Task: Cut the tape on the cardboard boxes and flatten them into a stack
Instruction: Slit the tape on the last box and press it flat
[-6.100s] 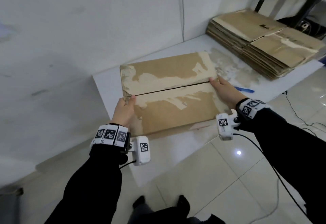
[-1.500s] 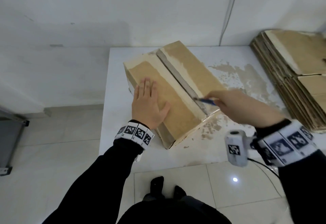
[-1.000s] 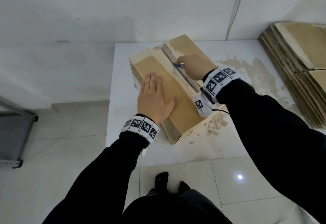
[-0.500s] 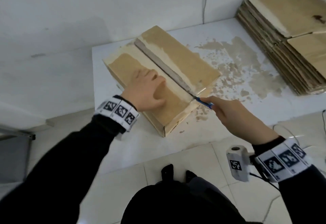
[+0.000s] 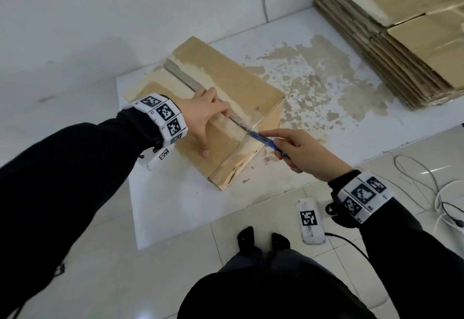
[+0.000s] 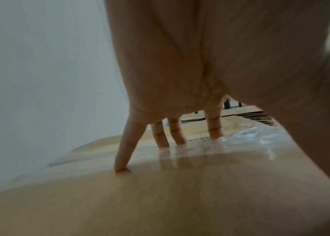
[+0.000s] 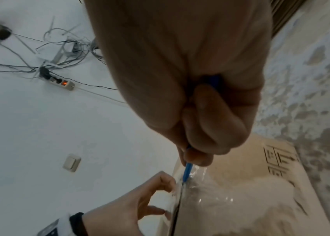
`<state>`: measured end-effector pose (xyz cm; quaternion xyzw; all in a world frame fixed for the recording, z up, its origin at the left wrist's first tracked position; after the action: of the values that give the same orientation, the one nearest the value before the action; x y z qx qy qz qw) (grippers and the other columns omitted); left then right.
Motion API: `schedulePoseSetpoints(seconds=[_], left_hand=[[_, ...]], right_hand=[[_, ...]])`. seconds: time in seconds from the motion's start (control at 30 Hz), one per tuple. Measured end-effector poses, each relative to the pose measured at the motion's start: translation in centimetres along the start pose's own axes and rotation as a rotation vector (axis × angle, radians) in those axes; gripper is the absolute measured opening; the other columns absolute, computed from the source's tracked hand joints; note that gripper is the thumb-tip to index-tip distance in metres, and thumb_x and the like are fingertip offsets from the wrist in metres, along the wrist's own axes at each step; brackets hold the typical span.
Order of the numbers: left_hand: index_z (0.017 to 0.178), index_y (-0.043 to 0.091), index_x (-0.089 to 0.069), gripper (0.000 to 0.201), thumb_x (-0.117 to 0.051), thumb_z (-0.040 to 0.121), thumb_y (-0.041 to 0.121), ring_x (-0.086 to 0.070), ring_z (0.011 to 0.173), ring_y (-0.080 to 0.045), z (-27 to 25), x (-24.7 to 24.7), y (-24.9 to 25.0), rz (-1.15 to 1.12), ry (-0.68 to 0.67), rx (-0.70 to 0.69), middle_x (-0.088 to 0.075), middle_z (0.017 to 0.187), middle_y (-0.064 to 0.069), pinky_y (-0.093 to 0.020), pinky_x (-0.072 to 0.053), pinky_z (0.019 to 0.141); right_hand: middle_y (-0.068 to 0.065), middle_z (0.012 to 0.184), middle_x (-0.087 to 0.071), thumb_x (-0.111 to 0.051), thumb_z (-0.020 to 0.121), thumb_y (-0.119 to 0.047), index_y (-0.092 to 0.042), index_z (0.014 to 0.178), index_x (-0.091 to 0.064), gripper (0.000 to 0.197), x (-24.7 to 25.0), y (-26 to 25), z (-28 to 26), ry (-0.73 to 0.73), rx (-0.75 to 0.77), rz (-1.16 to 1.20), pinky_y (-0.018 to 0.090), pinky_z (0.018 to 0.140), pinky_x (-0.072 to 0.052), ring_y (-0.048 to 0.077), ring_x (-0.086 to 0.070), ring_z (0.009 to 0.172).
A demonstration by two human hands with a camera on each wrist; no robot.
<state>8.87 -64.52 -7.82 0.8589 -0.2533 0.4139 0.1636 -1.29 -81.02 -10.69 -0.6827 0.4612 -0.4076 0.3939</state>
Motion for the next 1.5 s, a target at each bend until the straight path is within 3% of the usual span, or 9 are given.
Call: schedulePoseSetpoints(seconds=[0.23,0.57,0.7,0.83,1.0,1.17,1.3,1.4,1.5], left_hand=[[0.122,0.026,-0.04,0.097,-0.094,0.041,0.035,-0.026,0.12,-0.019,-0.7,0.0,0.2,-0.029,0.06,0.026,-0.033,0.123,0.0,-0.043,-0.045,0.09],[0.119,0.02,-0.045,0.099,-0.094,0.035,0.036,-0.026,0.116,-0.022,-0.6,0.6,0.7,-0.066,0.113,0.019,-0.038,0.118,-0.004,-0.05,-0.039,0.097],[0.12,0.021,-0.046,0.099,-0.094,0.035,0.035,-0.026,0.113,-0.018,-1.1,0.6,0.8,-0.061,0.144,0.016,-0.039,0.118,-0.002,-0.047,-0.041,0.093],[0.125,0.021,-0.045,0.102,-0.094,0.036,0.034,-0.022,0.11,-0.011,-1.4,0.5,1.7,0.005,0.162,-0.017,-0.038,0.121,0.001,-0.041,-0.04,0.095],[0.122,0.019,-0.046,0.099,-0.095,0.036,0.029,-0.02,0.107,-0.01,-1.7,0.6,1.1,-0.054,0.184,-0.014,-0.036,0.115,0.003,-0.038,-0.038,0.096],[0.12,0.014,-0.047,0.097,-0.095,0.036,0.031,-0.027,0.107,-0.018,-1.8,0.7,0.4,-0.101,0.21,0.0,-0.038,0.113,-0.002,-0.044,-0.037,0.095],[0.118,0.011,-0.045,0.096,-0.094,0.039,0.034,-0.031,0.109,-0.022,-1.5,2.1,-0.4,-0.147,0.3,0.019,-0.038,0.113,-0.007,-0.041,-0.038,0.093],[0.122,0.019,-0.041,0.092,-0.089,0.049,0.047,-0.03,0.114,-0.02,-0.8,1.1,-0.3,-0.064,0.141,0.058,-0.037,0.115,-0.001,-0.04,-0.038,0.095],[0.113,0.02,-0.051,0.063,-0.05,0.076,0.071,-0.039,0.112,-0.026,-0.4,0.9,0.0,-0.088,0.095,0.142,-0.048,0.104,-0.005,-0.043,-0.038,0.097]], right_hand=[[0.004,0.066,-0.046,-0.032,0.102,-0.01,-0.022,0.127,-0.057,0.037,-1.2,0.4,-0.4,-0.054,-0.021,0.09,0.02,0.039,-0.024,0.009,-0.025,0.044],[0.002,0.065,-0.05,-0.033,0.101,-0.01,-0.02,0.128,-0.057,0.037,0.2,-0.5,0.2,-0.043,0.083,-0.16,0.017,0.04,-0.03,0.003,-0.033,0.037],[-0.001,0.067,-0.058,-0.037,0.1,-0.011,-0.028,0.125,-0.059,0.037,2.0,-2.4,-0.5,-0.038,0.211,-0.448,0.014,0.043,-0.032,0.006,-0.039,0.044],[0.0,0.068,-0.058,-0.036,0.1,-0.011,-0.026,0.126,-0.06,0.038,1.6,-4.0,1.6,-0.114,0.27,-0.519,0.019,0.052,-0.036,0.013,-0.044,0.053],[0.001,0.063,-0.051,-0.036,0.101,-0.011,-0.026,0.123,-0.06,0.036,1.0,-2.6,1.1,-0.24,0.173,-0.319,0.017,0.04,-0.03,0.006,-0.034,0.04],[0.001,0.064,-0.052,-0.036,0.101,-0.014,-0.027,0.125,-0.059,0.035,-0.1,-1.7,1.1,-0.164,0.175,-0.282,0.017,0.042,-0.031,0.003,-0.035,0.039],[-0.005,0.064,-0.055,-0.041,0.1,-0.014,-0.027,0.123,-0.061,0.033,-3.4,-0.5,-1.6,-0.418,0.203,-0.421,0.014,0.044,-0.032,0.003,-0.039,0.04],[-0.004,0.068,-0.06,-0.041,0.1,-0.017,-0.029,0.128,-0.056,0.034,0.9,-0.8,-1.6,-0.189,0.189,-0.374,0.017,0.043,-0.034,0.004,-0.038,0.043],[-0.006,0.075,-0.065,-0.042,0.1,-0.019,-0.026,0.133,-0.051,0.035,5.3,-2.4,-0.9,0.033,0.256,-0.458,0.013,0.045,-0.035,0.004,-0.042,0.045]])
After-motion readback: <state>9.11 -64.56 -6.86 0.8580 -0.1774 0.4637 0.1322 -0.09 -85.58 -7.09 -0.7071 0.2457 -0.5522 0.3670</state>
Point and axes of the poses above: each hand's wrist, its own z-axis towards the middle knuckle, its own x-axis out of the back of the hand, y = z × x, the point moved 8 cm from there along z, towards the middle knuckle
